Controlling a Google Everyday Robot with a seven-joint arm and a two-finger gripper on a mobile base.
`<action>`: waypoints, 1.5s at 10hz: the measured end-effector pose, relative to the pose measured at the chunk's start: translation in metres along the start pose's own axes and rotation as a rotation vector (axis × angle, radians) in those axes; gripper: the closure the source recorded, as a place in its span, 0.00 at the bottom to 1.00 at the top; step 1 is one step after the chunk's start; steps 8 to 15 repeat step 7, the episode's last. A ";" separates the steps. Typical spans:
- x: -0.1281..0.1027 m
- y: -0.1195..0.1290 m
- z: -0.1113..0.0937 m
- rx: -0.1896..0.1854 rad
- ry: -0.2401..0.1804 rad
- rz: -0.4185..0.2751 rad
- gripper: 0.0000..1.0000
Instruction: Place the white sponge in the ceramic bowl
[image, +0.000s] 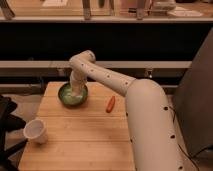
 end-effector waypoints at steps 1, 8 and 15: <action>0.004 -0.005 0.005 0.006 -0.007 -0.016 0.20; -0.006 0.009 0.000 0.000 -0.001 0.012 0.20; -0.006 0.009 0.000 0.000 -0.001 0.012 0.20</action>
